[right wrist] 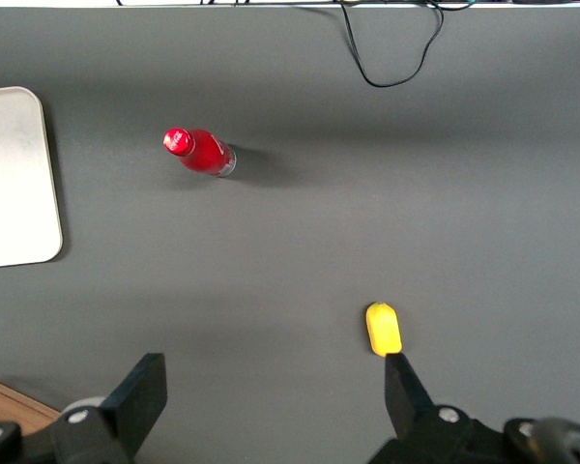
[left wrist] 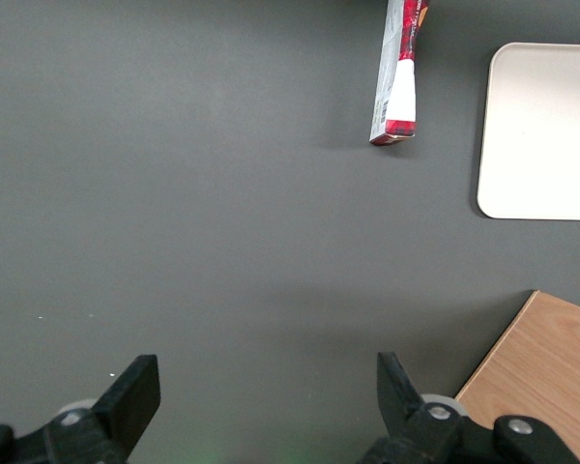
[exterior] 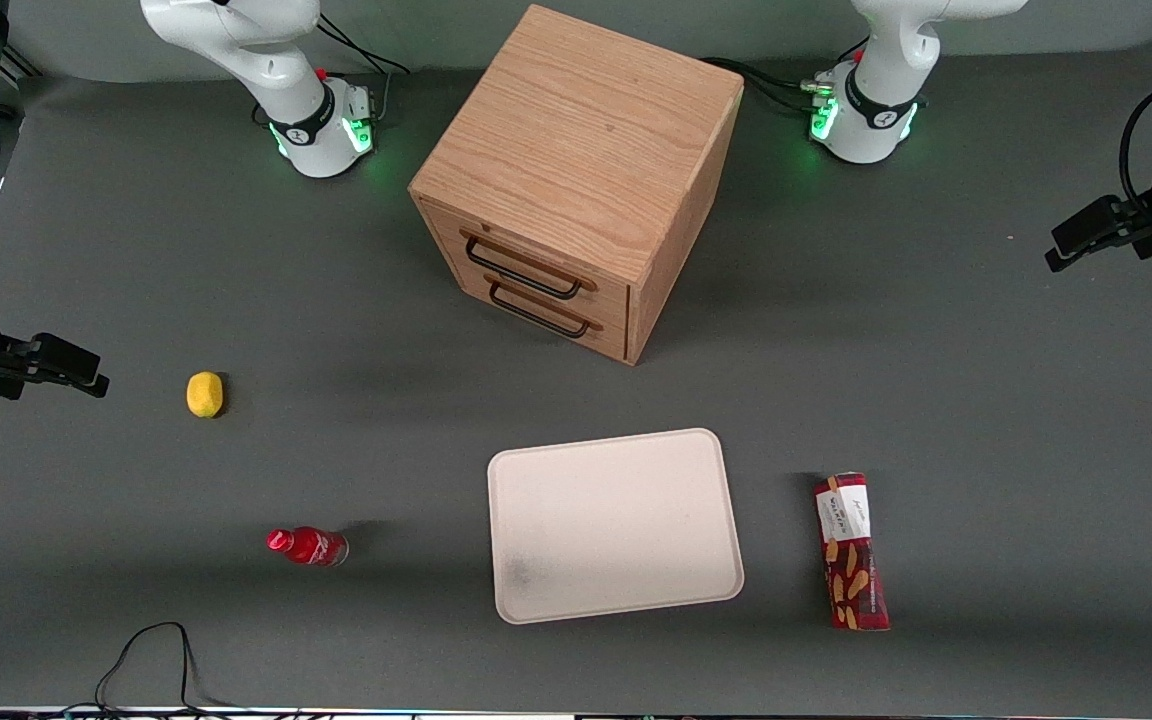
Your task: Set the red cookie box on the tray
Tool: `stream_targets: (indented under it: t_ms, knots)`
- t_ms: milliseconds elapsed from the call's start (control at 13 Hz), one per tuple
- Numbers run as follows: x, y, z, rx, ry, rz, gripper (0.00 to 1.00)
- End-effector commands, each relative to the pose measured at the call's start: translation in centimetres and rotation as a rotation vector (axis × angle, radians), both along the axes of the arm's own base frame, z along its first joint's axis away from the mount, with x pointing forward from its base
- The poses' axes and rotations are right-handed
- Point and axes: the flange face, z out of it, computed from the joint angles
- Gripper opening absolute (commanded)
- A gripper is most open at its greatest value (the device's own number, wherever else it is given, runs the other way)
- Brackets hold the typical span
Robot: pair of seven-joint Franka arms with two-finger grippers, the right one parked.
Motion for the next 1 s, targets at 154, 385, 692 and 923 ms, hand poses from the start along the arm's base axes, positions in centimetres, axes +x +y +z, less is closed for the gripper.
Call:
stream_targets:
  t_ms: [154, 385, 692, 923]
  knots:
    - [-0.2, 0.5, -0.8, 0.015, 0.01, -0.078, 1.0]
    - [0.0, 0.0, -3.4, 0.011, 0.077, -0.116, 1.0]
    - [1.8, 0.0, -6.5, 0.011, 0.098, -0.117, 0.99]
    - [6.4, -2.4, -10.5, -0.009, 0.007, -0.126, 0.99]
